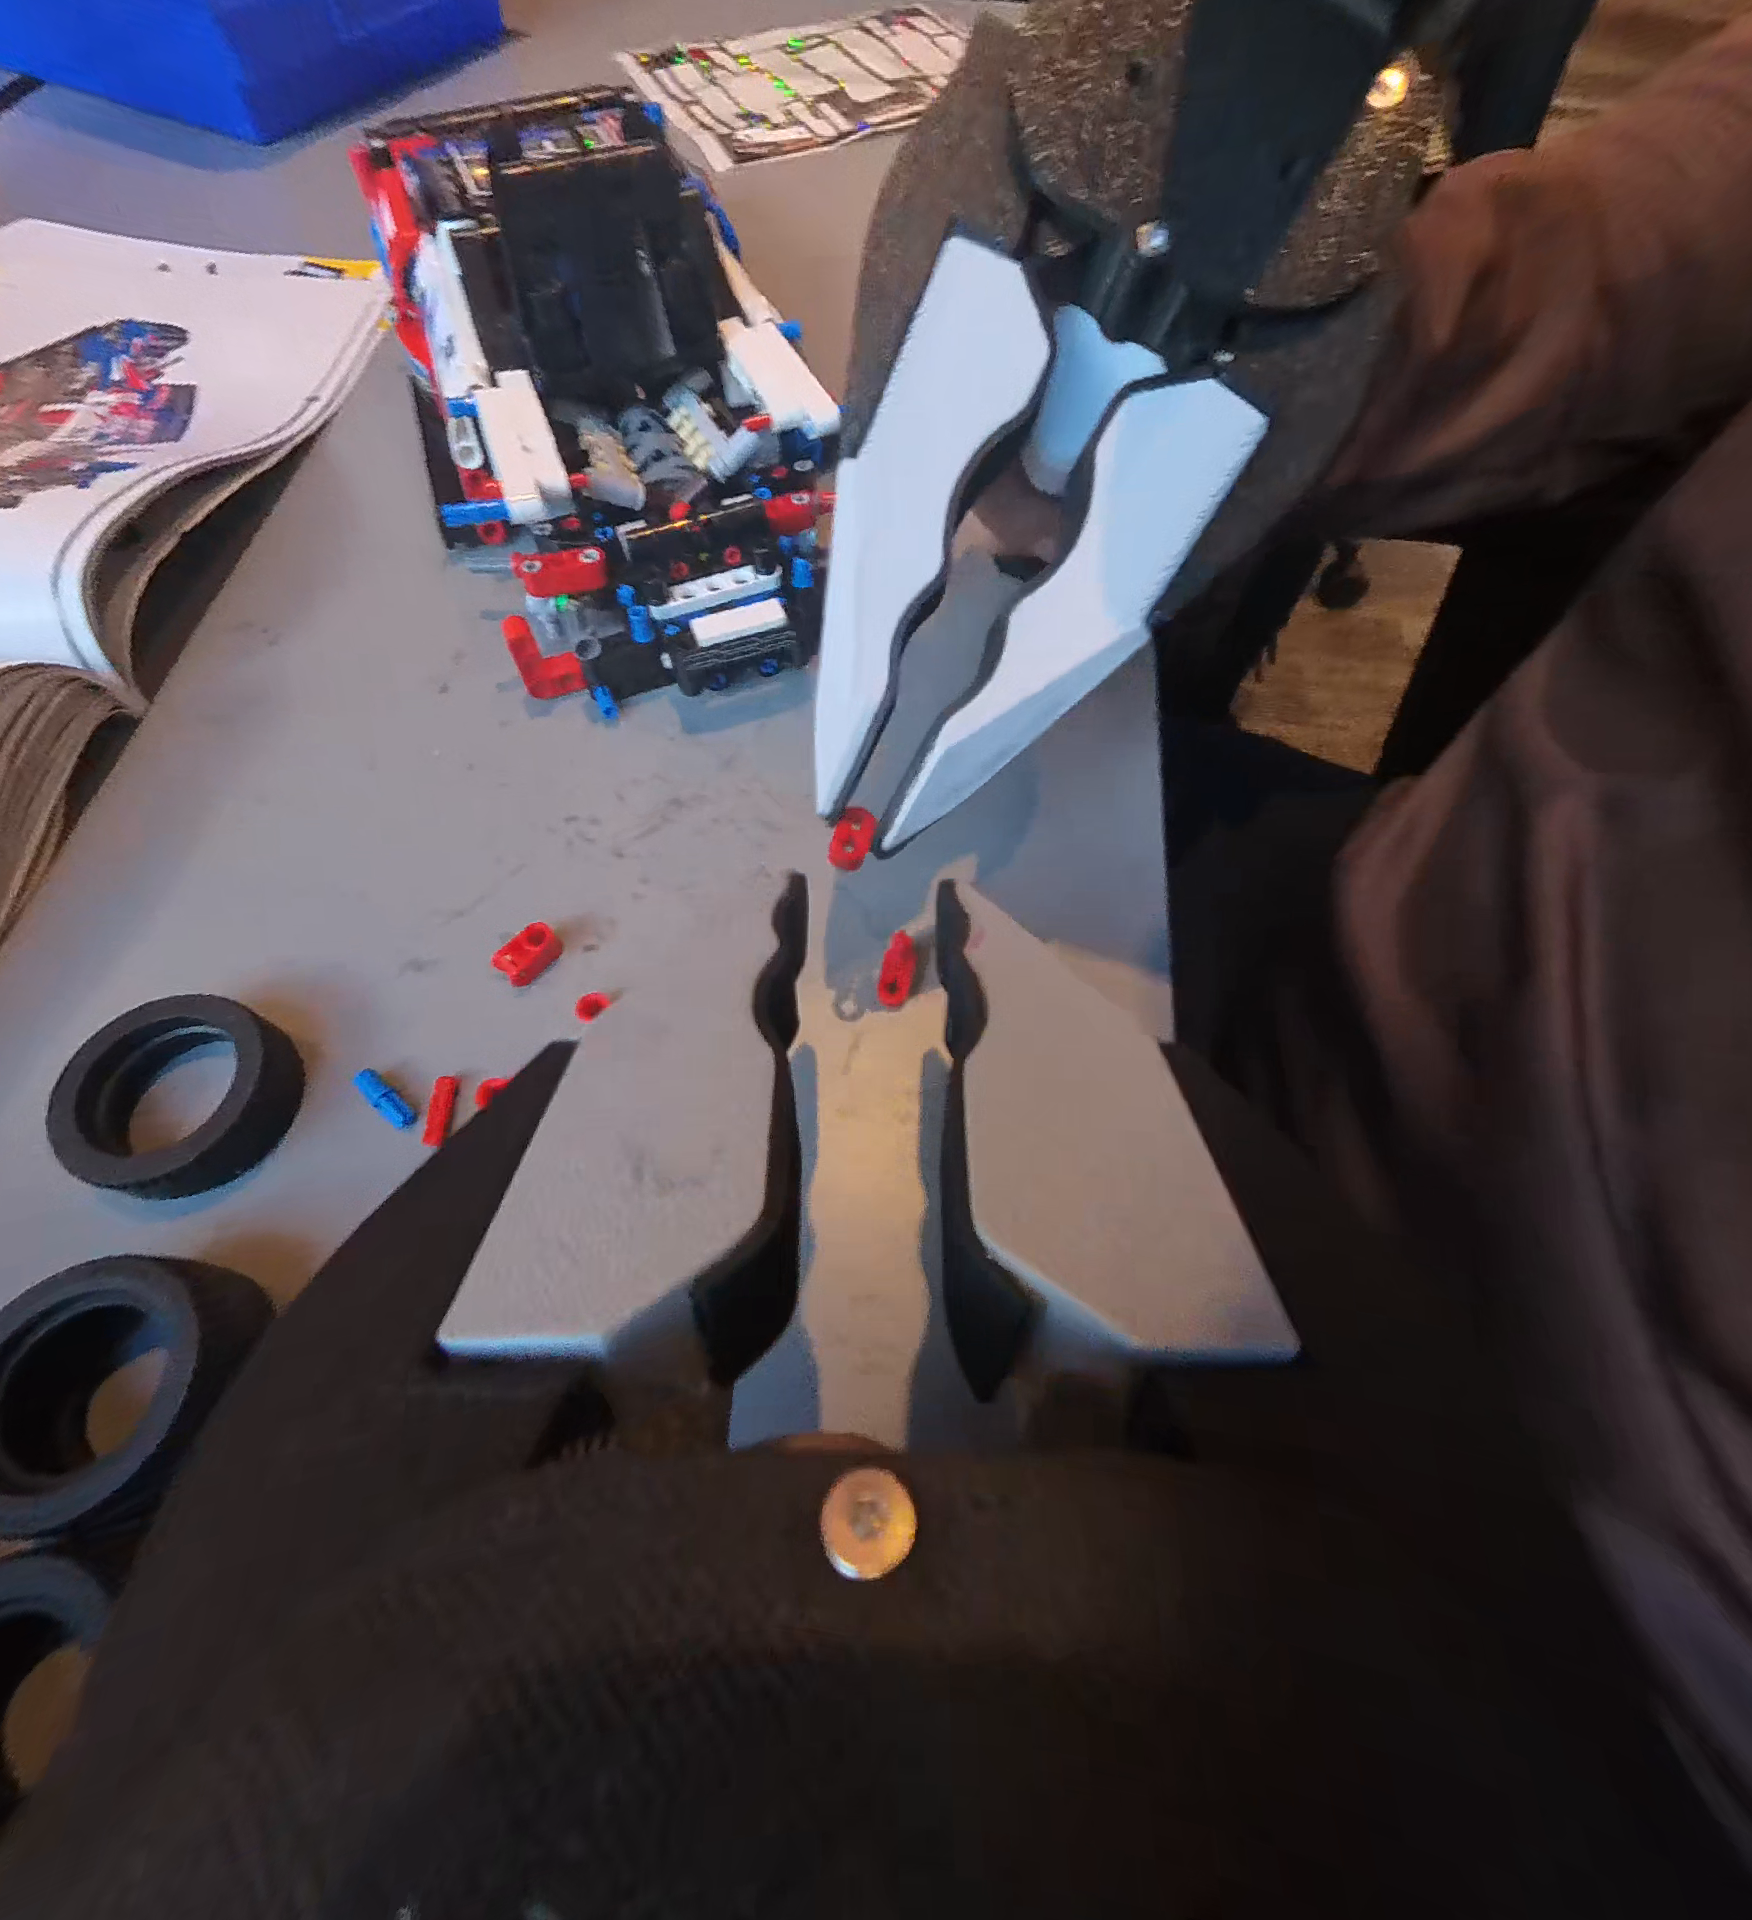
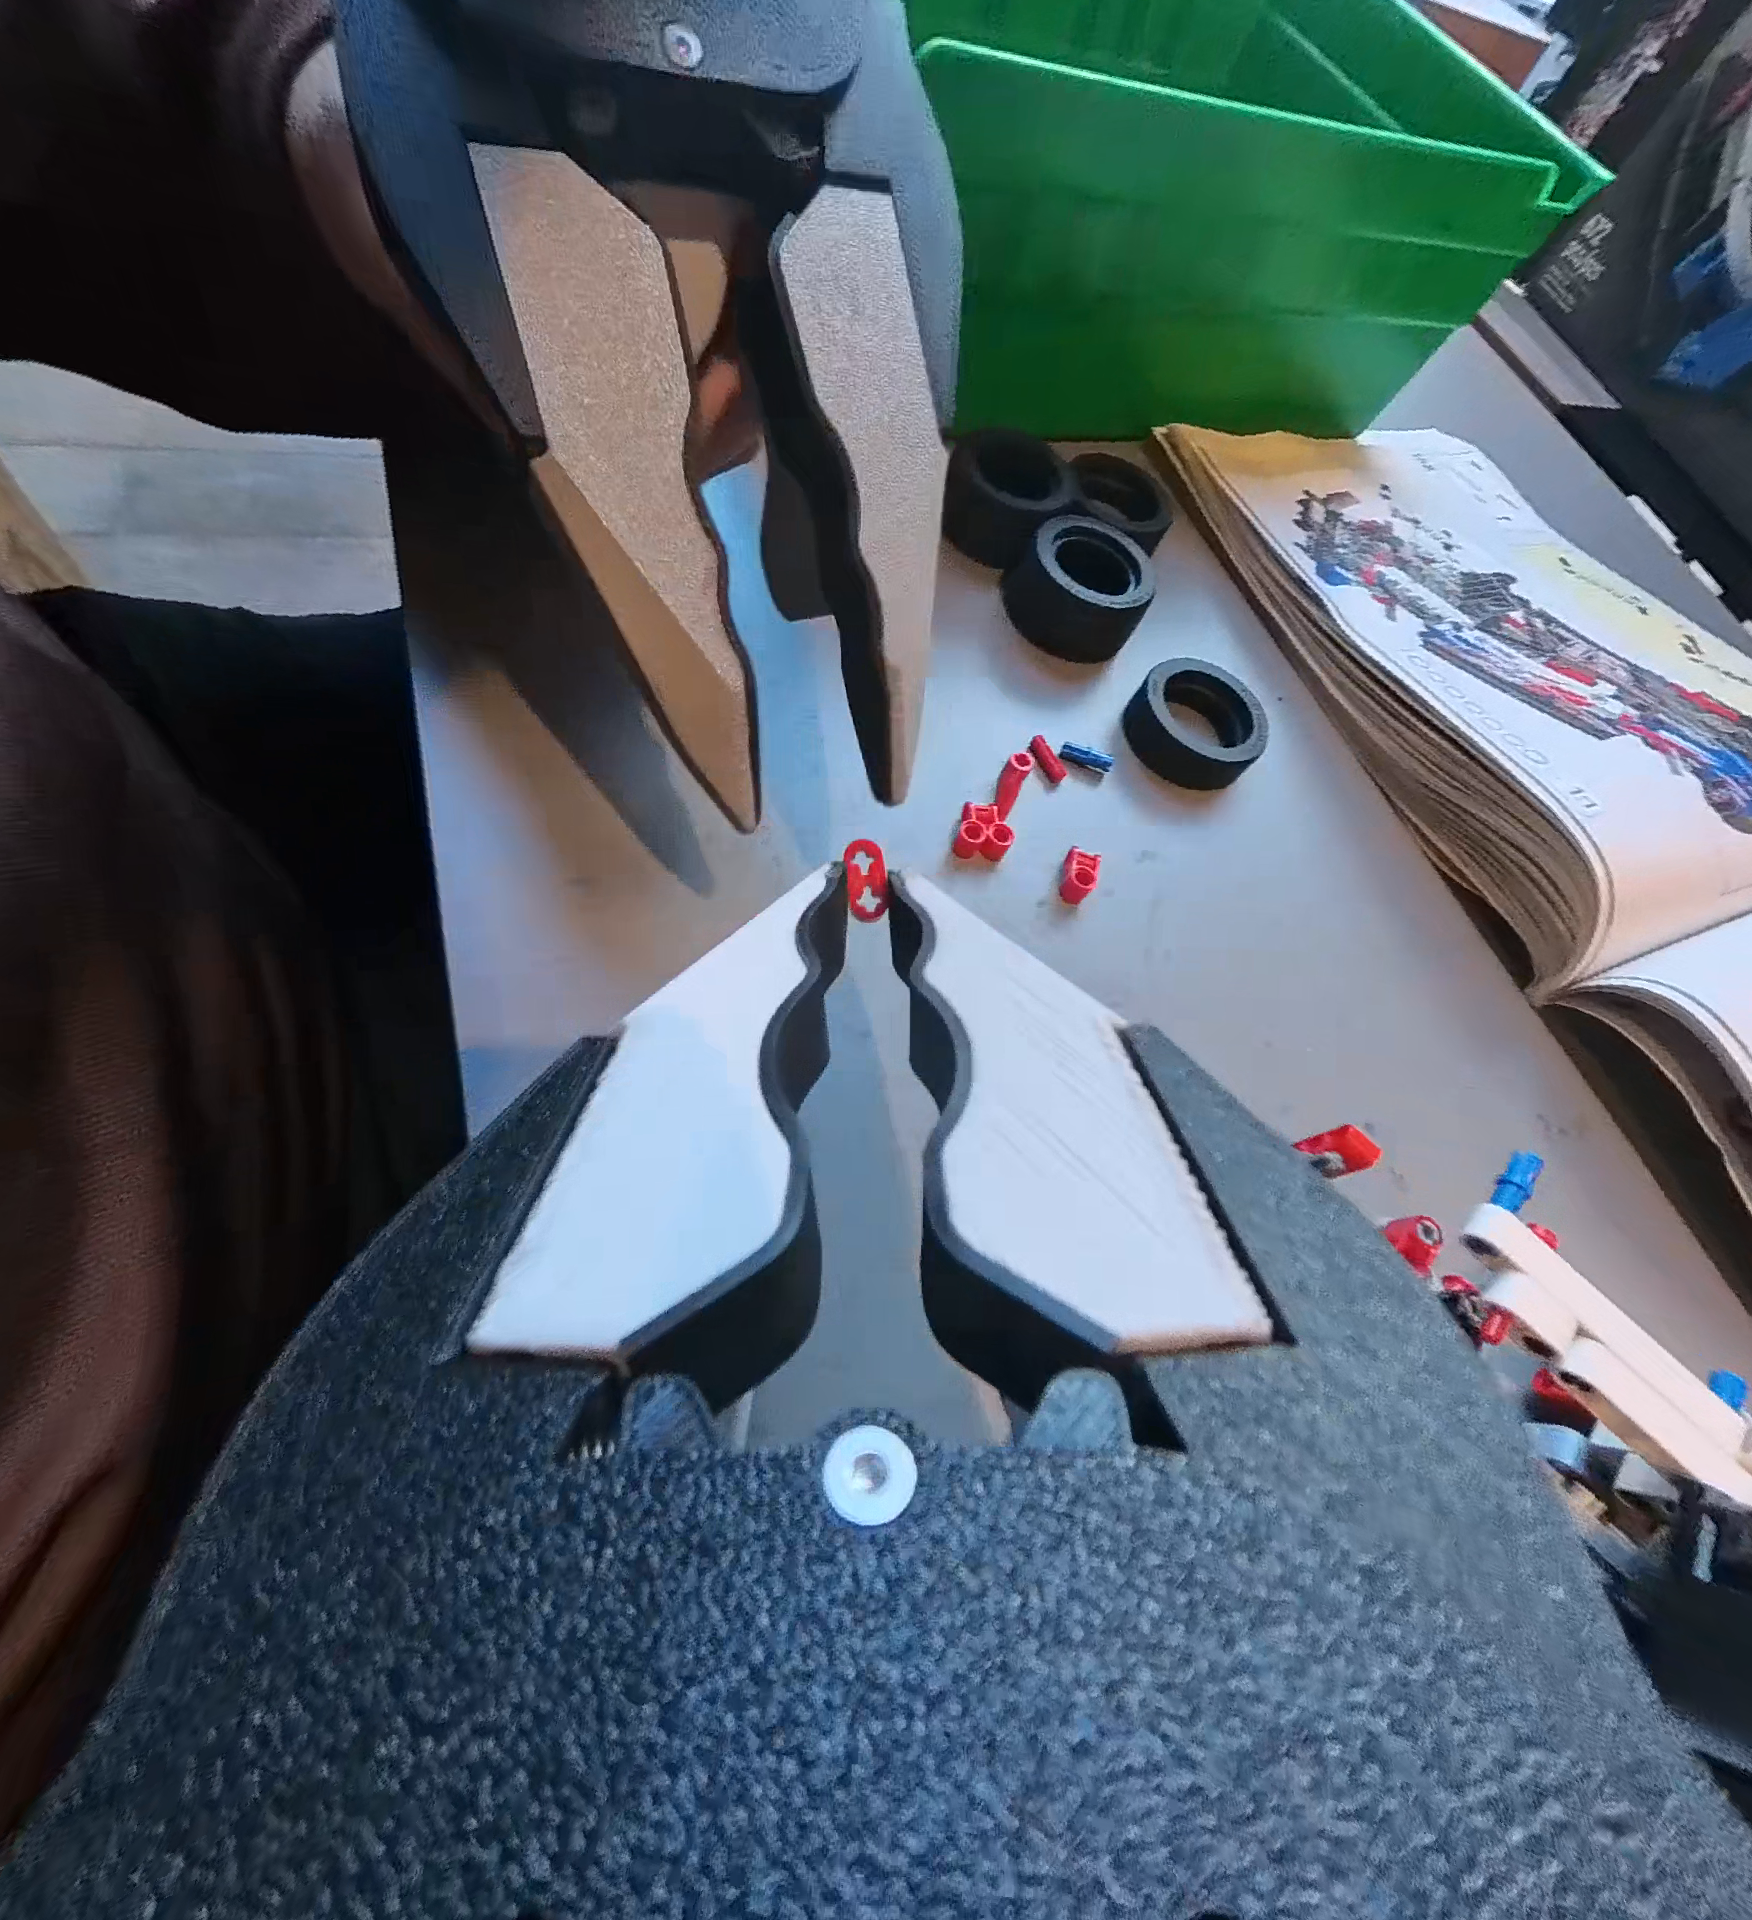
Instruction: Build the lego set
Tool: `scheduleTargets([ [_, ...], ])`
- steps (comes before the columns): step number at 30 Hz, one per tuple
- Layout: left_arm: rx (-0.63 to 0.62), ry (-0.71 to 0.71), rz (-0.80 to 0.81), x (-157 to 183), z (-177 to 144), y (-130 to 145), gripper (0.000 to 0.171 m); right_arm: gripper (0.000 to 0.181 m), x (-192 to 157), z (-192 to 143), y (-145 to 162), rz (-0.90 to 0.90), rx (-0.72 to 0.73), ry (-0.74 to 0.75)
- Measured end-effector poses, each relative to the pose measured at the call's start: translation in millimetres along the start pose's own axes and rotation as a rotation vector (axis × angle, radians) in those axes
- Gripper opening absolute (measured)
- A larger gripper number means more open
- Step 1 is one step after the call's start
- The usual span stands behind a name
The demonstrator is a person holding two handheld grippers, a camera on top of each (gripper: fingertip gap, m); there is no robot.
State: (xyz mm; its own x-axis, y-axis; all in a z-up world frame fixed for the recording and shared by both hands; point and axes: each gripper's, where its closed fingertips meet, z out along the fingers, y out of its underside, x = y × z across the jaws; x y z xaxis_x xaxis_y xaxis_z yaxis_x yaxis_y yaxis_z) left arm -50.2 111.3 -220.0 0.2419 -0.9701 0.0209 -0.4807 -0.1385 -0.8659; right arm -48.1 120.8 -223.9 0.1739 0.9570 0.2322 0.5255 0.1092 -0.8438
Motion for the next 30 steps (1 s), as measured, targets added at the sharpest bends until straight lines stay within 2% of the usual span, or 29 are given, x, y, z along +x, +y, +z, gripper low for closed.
scheduleTargets([
  [17,-0.071,0.069,0.184,15,11,15,0.007,0.007,-22,0,0,-0.004,0.0,-0.141],
  [30,-0.076,0.069,0.196,15,11,19,0.004,0.007,-26,5,7,-0.037,-0.043,-0.146],
])
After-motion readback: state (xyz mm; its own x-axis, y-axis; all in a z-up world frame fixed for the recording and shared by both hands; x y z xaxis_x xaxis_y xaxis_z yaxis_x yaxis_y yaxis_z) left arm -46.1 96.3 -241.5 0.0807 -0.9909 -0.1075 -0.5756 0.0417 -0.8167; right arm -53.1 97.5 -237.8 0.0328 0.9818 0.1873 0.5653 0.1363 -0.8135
